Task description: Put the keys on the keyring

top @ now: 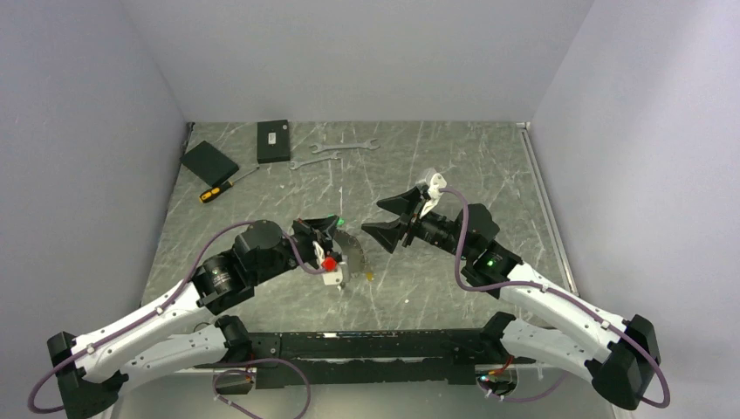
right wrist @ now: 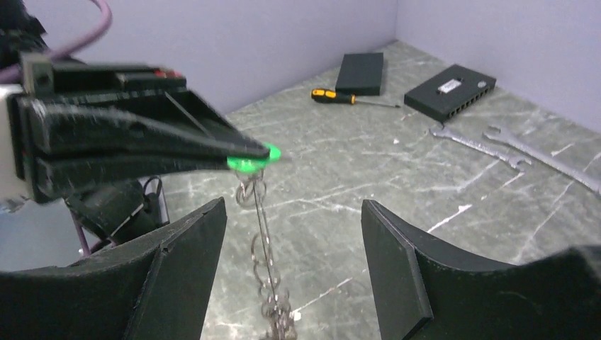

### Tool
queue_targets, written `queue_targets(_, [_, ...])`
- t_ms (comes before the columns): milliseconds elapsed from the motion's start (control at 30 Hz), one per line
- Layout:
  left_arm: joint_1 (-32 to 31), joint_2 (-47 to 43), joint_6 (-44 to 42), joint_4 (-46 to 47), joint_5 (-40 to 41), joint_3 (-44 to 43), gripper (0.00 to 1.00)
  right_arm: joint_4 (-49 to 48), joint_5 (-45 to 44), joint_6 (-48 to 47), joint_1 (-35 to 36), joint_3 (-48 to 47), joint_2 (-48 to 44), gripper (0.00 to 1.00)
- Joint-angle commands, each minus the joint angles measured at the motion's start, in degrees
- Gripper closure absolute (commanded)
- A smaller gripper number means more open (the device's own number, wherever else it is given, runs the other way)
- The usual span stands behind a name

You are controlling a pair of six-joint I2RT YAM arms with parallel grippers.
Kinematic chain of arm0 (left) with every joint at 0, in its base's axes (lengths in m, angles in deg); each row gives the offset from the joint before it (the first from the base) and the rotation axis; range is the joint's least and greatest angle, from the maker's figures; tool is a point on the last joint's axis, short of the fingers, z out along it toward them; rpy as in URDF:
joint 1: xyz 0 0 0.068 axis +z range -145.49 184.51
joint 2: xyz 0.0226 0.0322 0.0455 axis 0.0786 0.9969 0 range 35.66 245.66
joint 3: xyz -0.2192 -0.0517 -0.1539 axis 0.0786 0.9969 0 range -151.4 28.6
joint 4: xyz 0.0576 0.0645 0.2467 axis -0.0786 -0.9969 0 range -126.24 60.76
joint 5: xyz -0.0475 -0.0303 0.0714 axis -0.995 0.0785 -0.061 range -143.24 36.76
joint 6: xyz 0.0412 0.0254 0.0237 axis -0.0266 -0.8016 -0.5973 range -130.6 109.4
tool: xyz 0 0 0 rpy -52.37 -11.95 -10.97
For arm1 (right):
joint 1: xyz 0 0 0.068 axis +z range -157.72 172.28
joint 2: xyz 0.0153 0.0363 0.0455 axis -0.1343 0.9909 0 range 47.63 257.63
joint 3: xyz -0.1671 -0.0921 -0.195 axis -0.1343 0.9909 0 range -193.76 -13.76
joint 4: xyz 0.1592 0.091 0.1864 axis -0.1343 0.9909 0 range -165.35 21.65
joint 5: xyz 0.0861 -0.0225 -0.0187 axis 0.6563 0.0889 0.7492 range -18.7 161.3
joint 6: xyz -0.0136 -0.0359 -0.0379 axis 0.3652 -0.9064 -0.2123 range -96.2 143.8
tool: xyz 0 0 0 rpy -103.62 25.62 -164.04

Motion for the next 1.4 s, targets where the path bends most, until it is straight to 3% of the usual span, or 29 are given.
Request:
queue_targets(0, [0.09,-2.64,-9.71,9.86,-5.82,3.4,1.0,-7.23,0.69,-1.03,0.46,-2.61,1.49,0.27])
queue_targets(167, [0.09,-4.23,-18.54,14.3,-10.2,8.53,1.0,-8.5,0.69,-1.03,1.1,-4.28,6.2,0.27])
queue_targets(633, [-0.01,-2.55,-34.98,19.32,-5.06,11.9,1.0,-6.28,0.69,-1.03,1.17,-9.16,15.4,0.27])
queue_targets(900, [-0.08,-0.68,-44.24,12.58,-0.13,9.75,1.0,-5.62,0.69,-1.03,1.17,-11.64,17.58,0.27])
queue_targets(1067, [-0.08,-0.93,-45.41,9.66,3.15,8.46,1.0,2.0,0.69,-1.03,1.2,-12.03,15.04,0.28])
queue_targets(1100, [-0.06,-0.98,-45.25,9.42,3.35,8.23,1.0,3.19,30.98,-1.03,1.22,-11.68,14.51,0.28])
queue_targets(1133, [0.0,-0.92,-45.05,9.22,3.46,7.95,1.0,4.01,41.71,-1.03,1.19,-11.11,14.03,0.28])
queue_targets(1167, [0.07,-0.67,-44.85,9.02,3.59,7.44,1.0,4.68,42.06,-5.21,1.14,-10.34,13.54,0.28])
queue_targets(1367, [0.66,3.25,-45.1,6.12,3.48,2.91,1.0,4.26,36.78,-9.5,1.3,-5.08,11.61,0.28])
